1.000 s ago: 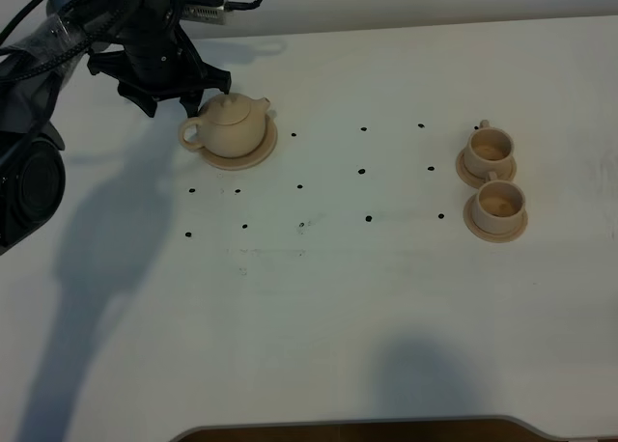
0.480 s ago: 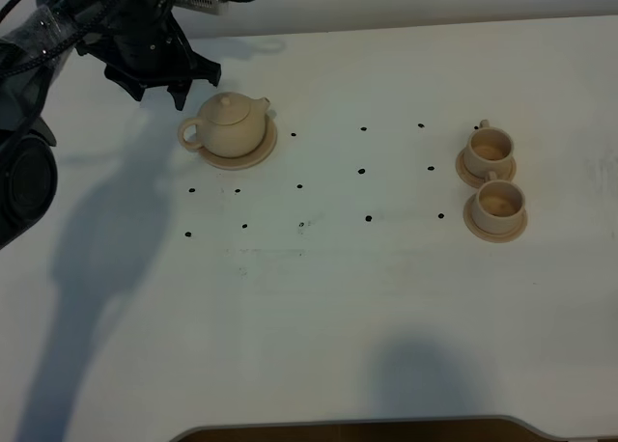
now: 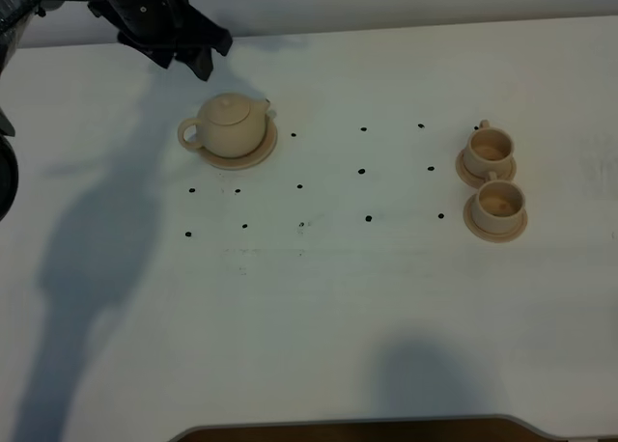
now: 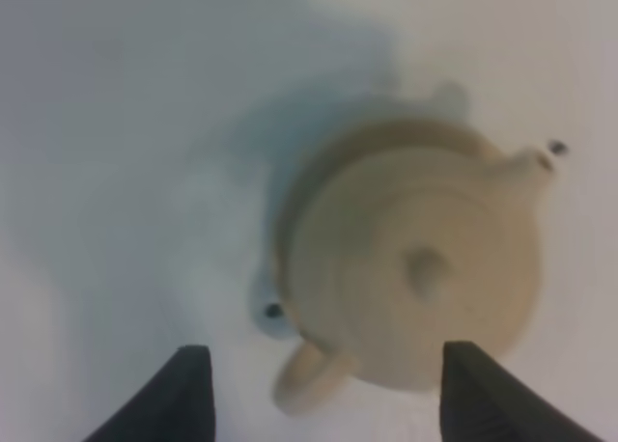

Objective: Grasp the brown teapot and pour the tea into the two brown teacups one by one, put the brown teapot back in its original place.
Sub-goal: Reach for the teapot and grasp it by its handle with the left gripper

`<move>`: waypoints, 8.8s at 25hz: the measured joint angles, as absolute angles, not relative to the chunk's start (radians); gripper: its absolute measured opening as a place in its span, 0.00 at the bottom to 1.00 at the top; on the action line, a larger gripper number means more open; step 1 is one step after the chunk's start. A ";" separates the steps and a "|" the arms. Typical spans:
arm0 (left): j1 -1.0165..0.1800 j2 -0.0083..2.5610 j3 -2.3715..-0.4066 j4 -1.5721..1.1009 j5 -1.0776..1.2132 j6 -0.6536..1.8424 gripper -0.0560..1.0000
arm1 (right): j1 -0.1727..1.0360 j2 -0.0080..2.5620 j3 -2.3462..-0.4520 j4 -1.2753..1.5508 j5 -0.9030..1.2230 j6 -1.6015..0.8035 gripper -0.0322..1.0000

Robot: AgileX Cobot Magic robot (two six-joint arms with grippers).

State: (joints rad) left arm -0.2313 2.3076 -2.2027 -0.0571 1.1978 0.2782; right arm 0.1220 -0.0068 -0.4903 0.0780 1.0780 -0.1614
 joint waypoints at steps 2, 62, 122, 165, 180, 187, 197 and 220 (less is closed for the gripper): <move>-0.231 2.295 -2.159 -0.066 1.198 0.311 0.55 | 0.122 -0.007 -0.489 0.078 1.078 -0.161 0.45; -0.297 2.156 -1.828 0.023 1.197 0.573 0.44 | 0.122 -0.007 -0.489 0.078 1.078 -0.161 0.45; -0.301 2.285 -1.940 0.155 1.022 0.630 0.48 | 0.122 -0.007 -0.489 0.078 1.078 -0.161 0.45; -0.294 2.328 -1.991 0.128 1.090 0.731 0.48 | 0.122 -0.007 -0.489 0.078 1.078 -0.161 0.45; -0.291 2.328 -1.991 0.120 1.061 0.759 0.48 | 0.122 -0.007 -0.489 0.078 1.078 -0.161 0.45; -0.290 2.328 -1.991 0.117 1.060 0.763 0.48 | 0.122 -0.007 -0.489 0.078 1.078 -0.161 0.45; -0.290 2.356 -1.991 0.101 1.077 0.805 0.45 | 0.122 -0.007 -0.489 0.078 1.078 -0.161 0.45; -0.290 2.363 -2.034 0.094 1.120 0.856 0.44 | 0.122 -0.007 -0.489 0.078 1.078 -0.161 0.45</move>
State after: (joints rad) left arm -0.2899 2.3627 -2.0336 0.0940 1.1204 0.8562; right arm 0.1220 -0.0068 -0.4894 0.0780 1.0777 -0.1614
